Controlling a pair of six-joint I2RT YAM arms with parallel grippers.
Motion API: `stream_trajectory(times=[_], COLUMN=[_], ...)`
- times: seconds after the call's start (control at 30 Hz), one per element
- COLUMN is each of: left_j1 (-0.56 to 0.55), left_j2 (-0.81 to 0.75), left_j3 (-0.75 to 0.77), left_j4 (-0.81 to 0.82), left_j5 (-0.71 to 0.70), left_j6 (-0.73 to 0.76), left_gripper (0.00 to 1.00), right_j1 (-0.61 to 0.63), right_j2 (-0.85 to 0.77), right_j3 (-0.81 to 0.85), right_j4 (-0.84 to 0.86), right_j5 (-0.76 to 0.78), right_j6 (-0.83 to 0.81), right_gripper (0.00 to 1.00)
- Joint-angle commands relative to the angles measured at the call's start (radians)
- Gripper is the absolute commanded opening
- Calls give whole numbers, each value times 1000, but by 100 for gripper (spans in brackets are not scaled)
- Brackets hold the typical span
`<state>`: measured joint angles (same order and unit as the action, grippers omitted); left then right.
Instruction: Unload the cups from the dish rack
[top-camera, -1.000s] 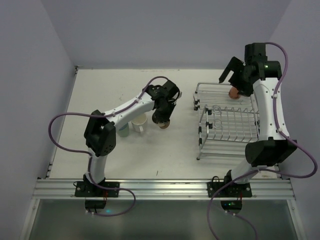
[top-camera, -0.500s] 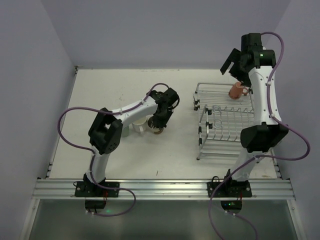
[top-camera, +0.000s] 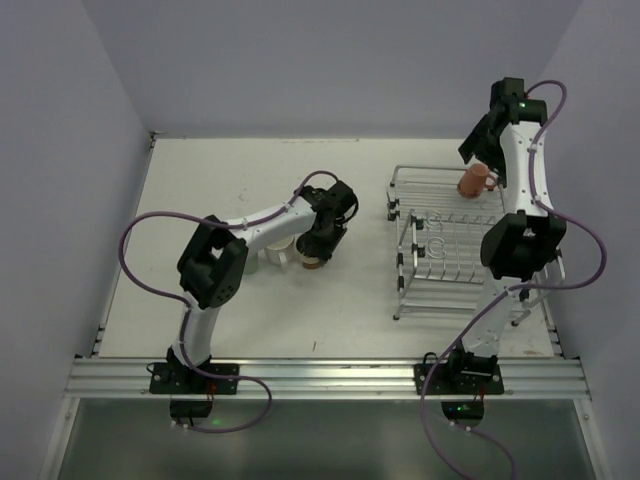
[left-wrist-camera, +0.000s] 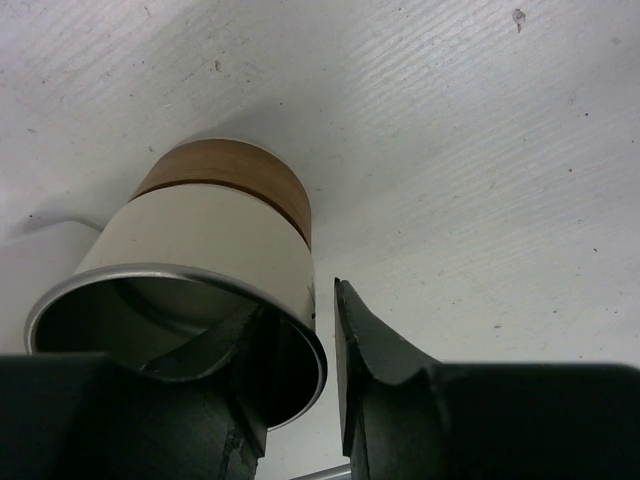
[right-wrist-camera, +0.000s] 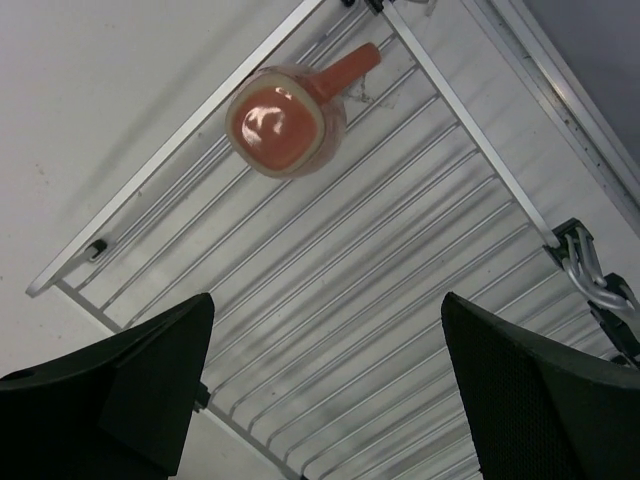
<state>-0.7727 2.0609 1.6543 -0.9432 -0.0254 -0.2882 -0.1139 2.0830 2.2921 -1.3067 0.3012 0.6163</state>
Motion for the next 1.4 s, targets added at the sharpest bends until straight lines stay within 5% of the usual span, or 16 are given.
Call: stream_trajectory(times=[0.0,0.43,0.73,1.13,1.37], left_j1=[0,0,0,3,16], left_j2=[-27,-61,-87,-117,-127], left_j3=[-2,12,22,25,10], left_j4=[44,64,90,158,165], left_j5=[10,10,-16,-33,-15], left_j6=[26,35,46,73,87], left_gripper=[32,50,53,54,54], right_j1=[-13,-43,-43,23,30], right_j2=[12,101,137,55,110], right_j3=[81,87,138,-6,60], right_j4=[44,90,115,174,115], right_j5=[65,-54,-86,131,148], right_j6=[-44,-153,-184,-72,63], right_gripper=[98,97,96,95,95])
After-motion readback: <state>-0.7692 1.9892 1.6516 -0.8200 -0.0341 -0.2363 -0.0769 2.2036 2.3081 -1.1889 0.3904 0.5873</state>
